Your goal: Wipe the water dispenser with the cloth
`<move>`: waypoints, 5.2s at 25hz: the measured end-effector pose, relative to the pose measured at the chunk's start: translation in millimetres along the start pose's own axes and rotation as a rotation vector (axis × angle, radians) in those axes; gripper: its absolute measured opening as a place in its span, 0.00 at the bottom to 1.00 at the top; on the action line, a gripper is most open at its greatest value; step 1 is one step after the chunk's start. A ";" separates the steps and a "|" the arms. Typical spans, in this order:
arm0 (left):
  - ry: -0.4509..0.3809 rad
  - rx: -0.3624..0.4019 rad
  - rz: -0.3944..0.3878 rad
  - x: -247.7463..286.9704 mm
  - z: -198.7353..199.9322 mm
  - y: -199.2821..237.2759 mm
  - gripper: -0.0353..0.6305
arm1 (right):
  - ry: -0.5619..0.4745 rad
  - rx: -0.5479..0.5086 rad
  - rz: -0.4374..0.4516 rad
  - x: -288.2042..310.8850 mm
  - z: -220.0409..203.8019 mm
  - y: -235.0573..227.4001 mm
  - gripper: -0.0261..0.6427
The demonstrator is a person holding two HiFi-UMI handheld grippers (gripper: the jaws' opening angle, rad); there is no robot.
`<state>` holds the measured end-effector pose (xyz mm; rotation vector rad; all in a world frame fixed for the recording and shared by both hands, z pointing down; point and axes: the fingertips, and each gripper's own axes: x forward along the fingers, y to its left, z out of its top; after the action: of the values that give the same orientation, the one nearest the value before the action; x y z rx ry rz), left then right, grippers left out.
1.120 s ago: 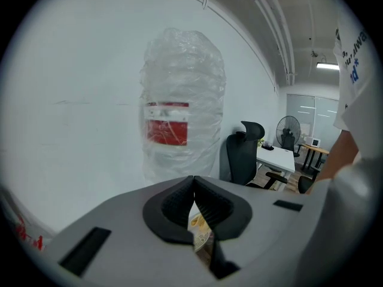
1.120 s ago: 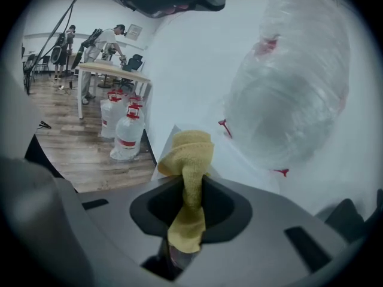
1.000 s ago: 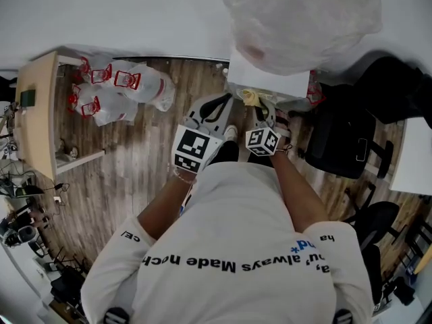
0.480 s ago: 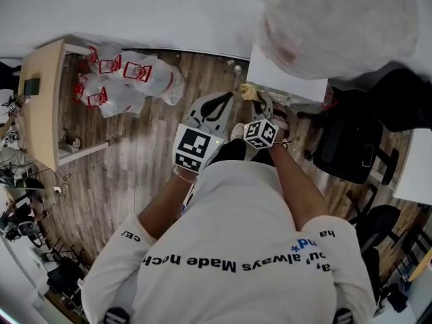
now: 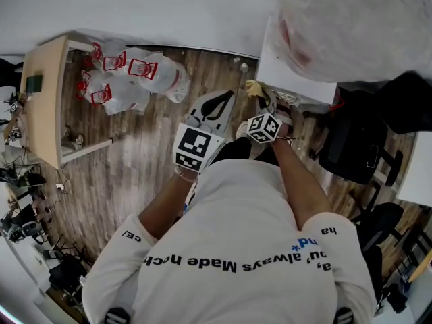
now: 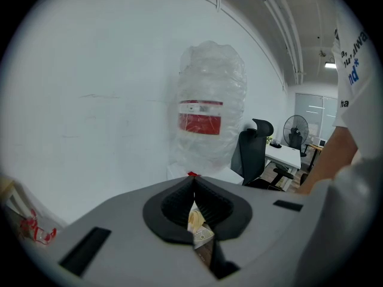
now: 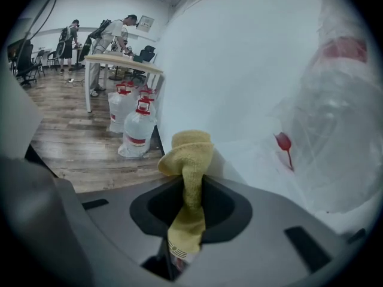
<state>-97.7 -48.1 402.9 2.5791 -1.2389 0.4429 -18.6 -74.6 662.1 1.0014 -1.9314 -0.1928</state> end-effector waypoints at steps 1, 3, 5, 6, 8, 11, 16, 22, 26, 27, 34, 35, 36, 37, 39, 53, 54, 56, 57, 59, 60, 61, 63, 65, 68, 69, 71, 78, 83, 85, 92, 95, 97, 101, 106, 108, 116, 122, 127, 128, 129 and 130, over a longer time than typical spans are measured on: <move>0.001 -0.001 -0.001 -0.2 -1.3 1.0 0.08 | 0.006 -0.001 -0.002 0.5 -1.5 -0.3 0.16; 0.000 -0.004 -0.004 0.2 -2.5 1.8 0.08 | 0.017 0.001 -0.007 0.4 -5.2 -1.2 0.16; 0.001 -0.006 -0.009 1.8 -2.9 0.6 0.08 | 0.023 0.004 -0.012 -0.7 -9.0 -2.9 0.16; 0.002 -0.007 -0.012 2.7 -2.7 -0.7 0.08 | 0.026 0.004 -0.014 -1.4 -10.8 -3.8 0.16; -0.003 -0.002 -0.017 4.9 0.3 -4.0 0.08 | 0.031 0.004 -0.019 -3.5 -14.7 -5.8 0.16; -0.009 0.005 -0.028 9.0 4.0 -9.9 0.08 | 0.042 0.009 -0.027 -6.4 -22.8 -10.2 0.16; -0.009 0.010 -0.040 14.1 6.5 -18.7 0.08 | 0.054 0.025 -0.041 -12.9 -35.6 -18.6 0.16; -0.009 0.016 -0.051 18.9 9.6 -27.9 0.08 | 0.067 0.037 -0.056 -18.4 -48.7 -27.4 0.16; -0.008 0.020 -0.059 21.8 10.4 -33.5 0.08 | 0.074 0.046 -0.066 -21.4 -55.8 -32.1 0.16; -0.008 0.021 -0.061 23.2 10.9 -35.1 0.08 | 0.076 0.049 -0.068 -22.0 -58.0 -33.8 0.16; -0.008 0.027 -0.074 31.6 14.3 -45.8 0.08 | 0.099 0.072 -0.084 -28.6 -76.9 -44.8 0.16; -0.008 0.027 -0.076 32.9 14.8 -47.5 0.08 | 0.103 0.076 -0.085 -29.6 -79.9 -46.3 0.16; -0.008 0.027 -0.078 34.3 15.3 -49.4 0.08 | 0.106 0.080 -0.087 -30.6 -83.0 -47.7 0.16; -0.008 0.028 -0.080 35.5 15.9 -51.3 0.08 | 0.109 0.084 -0.089 -31.4 -86.0 -49.3 0.16; -0.008 0.030 -0.084 37.7 17.3 -55.2 0.08 | 0.113 0.091 -0.094 -33.1 -91.9 -53.0 0.16; -0.005 0.045 -0.103 51.5 24.0 -77.4 0.08 | 0.149 0.134 -0.120 -46.8 -127.7 -71.7 0.16; -0.006 0.045 -0.105 52.9 25.0 -80.0 0.08 | 0.153 0.138 -0.123 -48.5 -132.0 -73.6 0.16; -0.008 0.047 -0.109 56.0 26.8 -84.8 0.08 | 0.162 0.145 -0.129 -51.6 -139.9 -77.7 0.16; -0.008 0.048 -0.112 57.5 27.4 -86.9 0.08 | 0.166 0.148 -0.131 -52.9 -143.5 -79.7 0.16; -0.007 0.050 -0.116 60.3 28.2 -90.6 0.08 | 0.173 0.154 -0.137 -55.4 -150.3 -83.2 0.16; -0.007 0.051 -0.118 61.6 28.7 -92.4 0.08 | 0.177 0.158 -0.139 -56.8 -153.7 -85.1 0.16; -0.007 0.052 -0.120 63.1 29.2 -94.4 0.08 | 0.181 0.161 -0.142 -58.1 -157.1 -87.0 0.16; -0.009 0.053 -0.124 66.2 30.4 -98.4 0.08 | 0.187 0.167 -0.146 -60.6 -163.3 -90.6 0.16; -0.009 0.054 -0.128 69.2 31.2 -102.3 0.08 | 0.192 0.172 -0.148 -62.6 -169.1 -93.5 0.16; -0.010 0.055 -0.132 72.5 32.1 -107.8 0.08 | 0.199 0.178 -0.153 -65.9 -176.9 -97.6 0.16; -0.009 0.055 -0.133 73.5 32.3 -109.7 0.08 | 0.201 0.180 -0.155 -67.3 -179.5 -99.2 0.16; -0.009 0.055 -0.136 75.7 33.0 -113.8 0.08 | 0.205 0.185 -0.157 -70.2 -184.7 -102.4 0.16; -0.012 0.056 -0.145 83.4 35.6 -124.1 0.08 | 0.219 0.192 -0.161 -76.4 -199.6 -110.8 0.16; -0.012 0.052 -0.142 85.8 36.0 -127.3 0.08 | 0.228 0.230 -0.167 -78.8 -210.4 -115.9 0.16; -0.011 0.052 -0.137 85.7 35.1 -127.6 0.08 | 0.228 0.243 -0.167 -78.9 -213.1 -116.8 0.16; -0.001 0.044 -0.124 84.6 27.9 -125.2 0.08 | 0.222 0.288 -0.167 -75.1 -214.6 -119.3 0.16; 0.009 0.041 -0.123 84.4 21.6 -124.8 0.08 | 0.218 0.310 -0.165 -72.8 -216.1 -119.2 0.16; 0.014 0.042 -0.125 84.6 17.4 -124.6 0.08 | 0.214 0.322 -0.165 -71.0 -216.6 -119.7 0.16; 0.025 0.042 -0.125 87.7 9.2 -123.4 0.08 | 0.207 0.349 -0.165 -67.3 -219.8 -117.8 0.16; 0.028 0.042 -0.130 91.1 2.0 -123.8 0.08 | 0.212 0.376 -0.165 -63.3 -224.6 -114.5 0.16; 0.027 0.039 -0.130 92.2 -0.3 -123.7 0.08 | 0.212 0.390 -0.168 -61.5 -226.7 -114.0 0.16; 0.021 0.041 -0.103 93.2 -10.0 -113.2 0.08 | 0.215 0.433 -0.177 -55.3 -237.4 -110.1 0.17; 0.010 0.032 -0.063 95.5 -17.8 -98.1 0.08 | 0.220 0.448 -0.174 -47.2 -248.2 -104.6 0.17; 0.005 0.025 -0.053 97.2 -29.8 -94.8 0.08 | 0.231 0.472 -0.177 -38.3 -258.9 -101.6 0.17; 0.003 0.025 -0.050 97.0 -32.4 -94.2 0.08 | 0.233 0.477 -0.176 -36.7 -260.4 -100.3 0.17; 0.005 0.025 -0.048 96.8 -36.0 -93.5 0.08 | 0.236 0.480 -0.172 -35.0 -261.8 -98.4 0.17; 0.009 0.023 -0.047 96.9 -40.2 -92.7 0.08 | 0.238 0.482 -0.169 -33.0 -263.4 -96.4 0.17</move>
<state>26.2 -46.8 468.0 2.6161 -1.1743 0.4610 251.4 -48.1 740.7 1.4337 -1.7071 0.3011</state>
